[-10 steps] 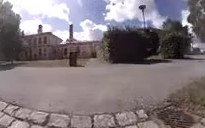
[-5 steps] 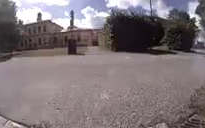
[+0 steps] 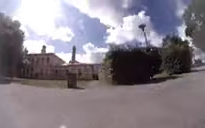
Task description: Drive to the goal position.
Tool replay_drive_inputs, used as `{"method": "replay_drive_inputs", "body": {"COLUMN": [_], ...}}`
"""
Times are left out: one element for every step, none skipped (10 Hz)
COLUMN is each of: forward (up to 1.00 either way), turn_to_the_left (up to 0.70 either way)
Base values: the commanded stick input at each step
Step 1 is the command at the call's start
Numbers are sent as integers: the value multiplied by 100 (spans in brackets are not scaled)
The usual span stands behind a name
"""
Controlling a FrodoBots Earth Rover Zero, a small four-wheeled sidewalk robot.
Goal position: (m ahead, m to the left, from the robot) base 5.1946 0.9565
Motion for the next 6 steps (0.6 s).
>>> {"method": "replay_drive_inputs", "body": {"forward": [85,85,85,85,85,85], "turn_to_the_left": [0,0,0,0,0,0]}}
